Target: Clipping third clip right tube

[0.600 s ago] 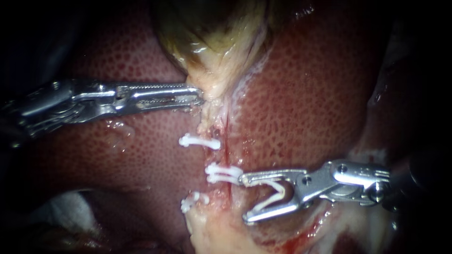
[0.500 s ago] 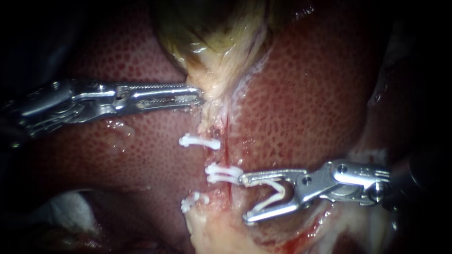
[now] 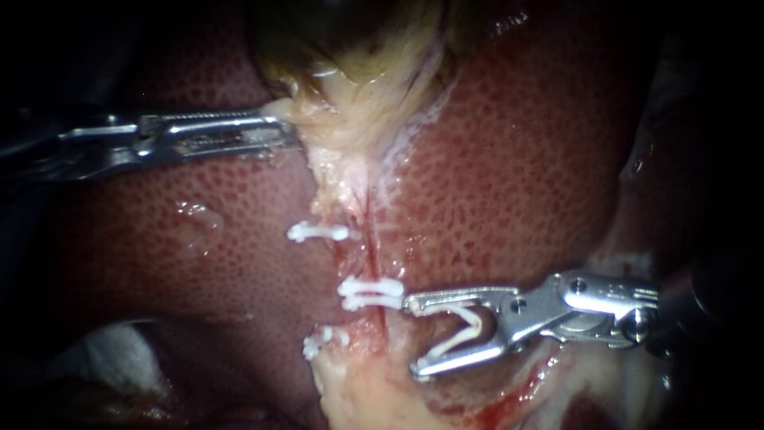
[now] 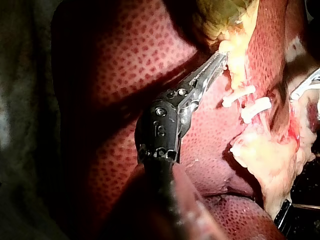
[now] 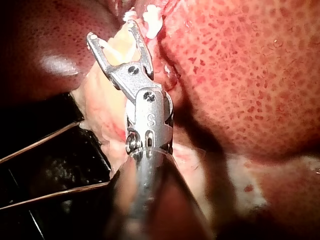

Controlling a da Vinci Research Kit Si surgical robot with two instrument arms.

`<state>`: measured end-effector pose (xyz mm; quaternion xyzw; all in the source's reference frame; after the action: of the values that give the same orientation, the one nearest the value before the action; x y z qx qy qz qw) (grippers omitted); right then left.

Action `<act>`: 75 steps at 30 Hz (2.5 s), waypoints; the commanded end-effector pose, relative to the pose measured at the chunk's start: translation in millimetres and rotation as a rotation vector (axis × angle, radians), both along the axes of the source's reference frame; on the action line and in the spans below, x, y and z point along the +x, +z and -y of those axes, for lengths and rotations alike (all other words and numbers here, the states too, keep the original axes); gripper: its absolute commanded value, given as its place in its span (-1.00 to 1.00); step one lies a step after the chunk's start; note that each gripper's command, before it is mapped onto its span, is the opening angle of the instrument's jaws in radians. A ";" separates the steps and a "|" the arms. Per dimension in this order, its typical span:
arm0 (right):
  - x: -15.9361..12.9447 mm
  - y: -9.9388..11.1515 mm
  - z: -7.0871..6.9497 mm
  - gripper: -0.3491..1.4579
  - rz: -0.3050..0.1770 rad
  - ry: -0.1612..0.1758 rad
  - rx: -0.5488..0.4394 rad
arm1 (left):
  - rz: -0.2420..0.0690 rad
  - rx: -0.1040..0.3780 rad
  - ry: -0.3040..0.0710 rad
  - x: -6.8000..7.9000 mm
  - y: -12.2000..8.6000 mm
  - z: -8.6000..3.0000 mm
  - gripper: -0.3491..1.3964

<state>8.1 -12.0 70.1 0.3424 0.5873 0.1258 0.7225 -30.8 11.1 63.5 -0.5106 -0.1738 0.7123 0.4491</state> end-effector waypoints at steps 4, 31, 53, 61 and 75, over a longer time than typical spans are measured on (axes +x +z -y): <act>0.0 0.0 0.0 -0.06 0.000 0.000 0.000 | 0.007 -0.012 -0.010 0.9 -1.2 -0.4 -1.00; 2.7 2.2 -2.2 -0.06 0.029 0.045 -0.002 | 0.012 -0.028 -0.015 1.5 -2.7 -0.3 -1.00; 6.6 6.3 -7.4 -0.06 0.080 0.121 -0.004 | 0.008 -0.030 -0.020 0.9 -3.0 0.1 -1.00; 8.0 6.7 -7.8 -0.06 0.096 0.134 0.017 | 0.004 -0.032 -0.024 0.7 -2.9 0.3 -1.00; 9.7 6.3 -7.6 -0.07 0.066 0.111 0.204 | 0.003 -0.032 -0.025 0.5 -2.9 0.2 -1.00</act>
<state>17.9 -4.4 76.5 0.3798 0.5648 0.2357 0.6937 -30.4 10.9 60.6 -0.5213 -0.1568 0.7085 0.4491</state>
